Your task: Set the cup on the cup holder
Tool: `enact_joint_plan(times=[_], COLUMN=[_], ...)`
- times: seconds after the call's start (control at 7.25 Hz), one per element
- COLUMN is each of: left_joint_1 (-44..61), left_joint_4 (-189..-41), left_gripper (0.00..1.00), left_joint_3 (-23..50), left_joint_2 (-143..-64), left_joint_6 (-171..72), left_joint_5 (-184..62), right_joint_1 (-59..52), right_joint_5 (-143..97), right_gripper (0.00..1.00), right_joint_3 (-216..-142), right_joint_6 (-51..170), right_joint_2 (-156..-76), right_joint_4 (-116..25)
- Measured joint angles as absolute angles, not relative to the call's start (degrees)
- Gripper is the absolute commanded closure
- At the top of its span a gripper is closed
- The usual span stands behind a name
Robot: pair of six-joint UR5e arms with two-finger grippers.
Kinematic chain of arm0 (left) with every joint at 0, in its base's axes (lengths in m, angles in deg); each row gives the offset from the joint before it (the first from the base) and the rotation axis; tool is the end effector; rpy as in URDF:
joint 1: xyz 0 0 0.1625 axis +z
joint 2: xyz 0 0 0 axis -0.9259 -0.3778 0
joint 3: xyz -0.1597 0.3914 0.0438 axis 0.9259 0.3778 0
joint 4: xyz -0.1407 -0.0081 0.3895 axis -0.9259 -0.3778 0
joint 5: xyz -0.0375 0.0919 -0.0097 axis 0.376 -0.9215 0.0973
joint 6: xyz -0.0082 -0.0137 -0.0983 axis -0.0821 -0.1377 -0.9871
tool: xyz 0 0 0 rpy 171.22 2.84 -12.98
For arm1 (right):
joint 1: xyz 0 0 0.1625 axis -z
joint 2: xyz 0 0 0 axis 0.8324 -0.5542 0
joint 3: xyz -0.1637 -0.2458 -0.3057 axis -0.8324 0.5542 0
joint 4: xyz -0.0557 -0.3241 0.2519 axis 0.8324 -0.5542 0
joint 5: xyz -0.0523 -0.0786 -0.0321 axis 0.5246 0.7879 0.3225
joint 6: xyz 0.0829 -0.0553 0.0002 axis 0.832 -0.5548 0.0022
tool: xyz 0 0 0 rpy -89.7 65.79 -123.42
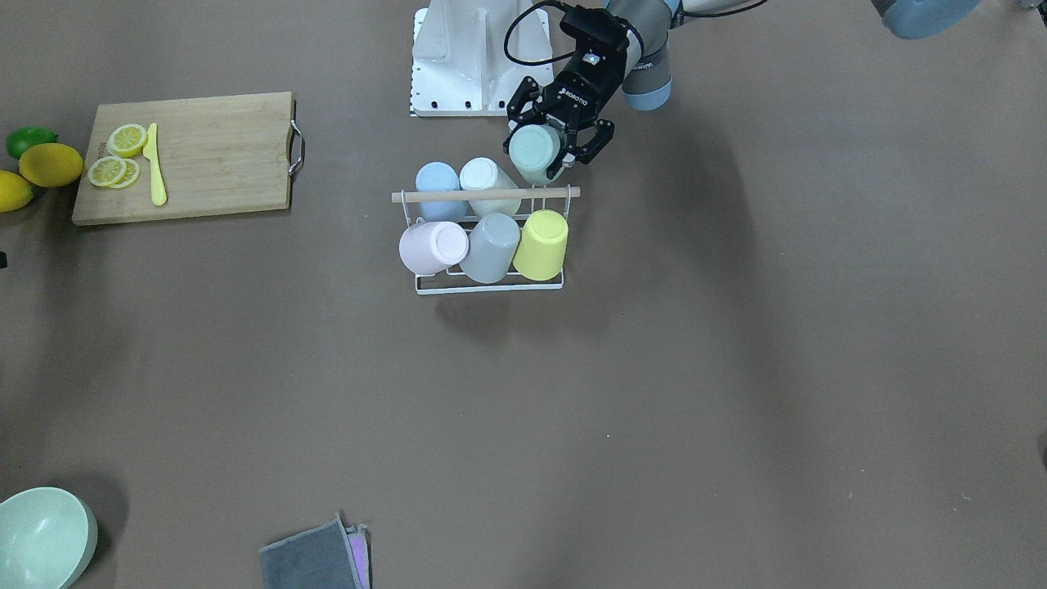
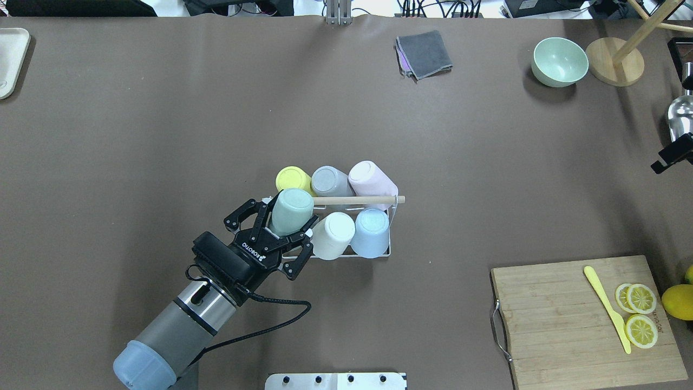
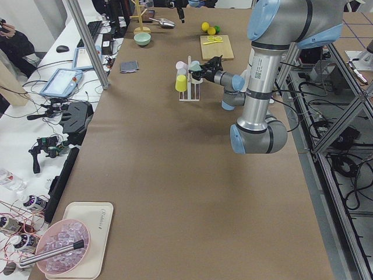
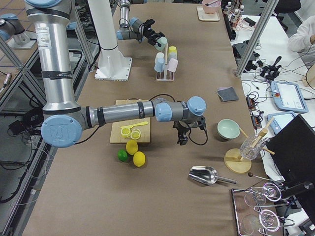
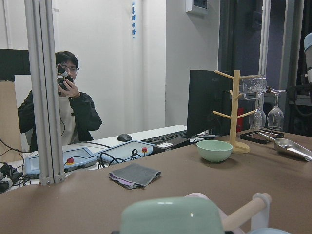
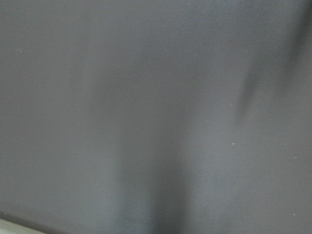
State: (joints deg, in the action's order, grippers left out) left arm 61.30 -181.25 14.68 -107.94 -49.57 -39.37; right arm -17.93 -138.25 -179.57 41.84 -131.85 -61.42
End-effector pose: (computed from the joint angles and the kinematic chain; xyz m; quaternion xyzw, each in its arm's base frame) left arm 0.5106 -0.2654 0.2595 0.6686 0.4641 -0.0162 0.5808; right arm -0.0856 -0.5208 0.5906 -0.0115 -0.4112 -0.1521 0.8987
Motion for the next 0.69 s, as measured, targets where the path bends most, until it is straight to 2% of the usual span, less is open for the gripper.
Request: enact_joint_plan(times=[0.69], left_joint_1=[61.5], left_joint_4=[-184.9], left_gripper=[0.02], left_joint_3=[13.6], left_joint_2=[-107.8], left_joint_6=[-48.5], left_joint_5=[-39.6], right_joint_1=[-19.3], right_joint_5=[-136.5], right_gripper=[0.02], right_joint_3=[-181.9], right_joint_6=[55.9], right_joint_2=[-137.1], right_joint_4=[-59.2])
